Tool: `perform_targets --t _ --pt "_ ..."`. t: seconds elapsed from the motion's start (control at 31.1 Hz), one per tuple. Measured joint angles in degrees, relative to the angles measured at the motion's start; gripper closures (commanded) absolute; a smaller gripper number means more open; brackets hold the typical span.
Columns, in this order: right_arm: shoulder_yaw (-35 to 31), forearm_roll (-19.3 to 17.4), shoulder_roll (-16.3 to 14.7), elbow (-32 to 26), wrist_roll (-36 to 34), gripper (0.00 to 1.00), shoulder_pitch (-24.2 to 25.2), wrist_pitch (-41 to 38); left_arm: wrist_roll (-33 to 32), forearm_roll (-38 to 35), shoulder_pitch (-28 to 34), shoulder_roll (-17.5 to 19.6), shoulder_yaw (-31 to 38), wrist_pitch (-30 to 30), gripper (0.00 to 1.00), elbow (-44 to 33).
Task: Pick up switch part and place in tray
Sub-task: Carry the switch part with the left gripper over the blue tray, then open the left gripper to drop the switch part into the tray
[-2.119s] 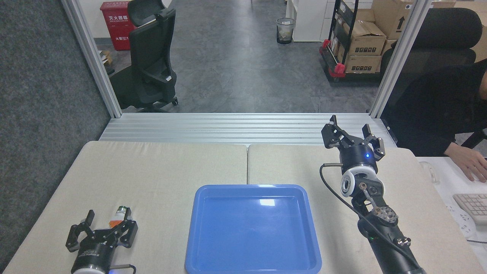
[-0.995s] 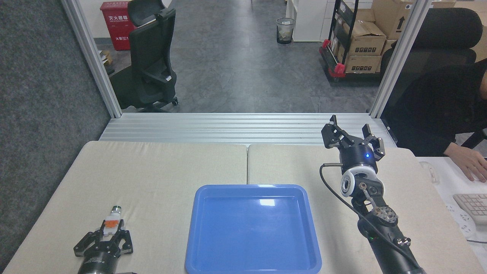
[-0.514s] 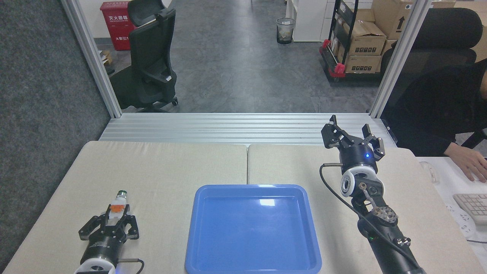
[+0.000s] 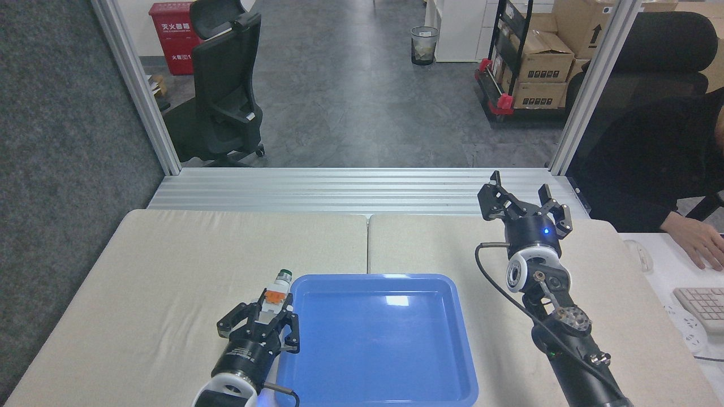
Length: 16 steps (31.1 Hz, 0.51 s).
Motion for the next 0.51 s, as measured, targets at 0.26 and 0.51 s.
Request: perform_targets --t 0.26,0.51 --pt "0.0 0.0 0.0 0.0 0.0 0.00 0.0 0.0 -5.4 -3.3 0.7 -3.2 -6.9 4.1 1.00 0.9" --pt "0.0 0.0 0.0 0.0 0.0 0.00 0.0 0.0 -6.9 -4.7 0.9 -5.3 -11.3 5.6 0.86 2.0"
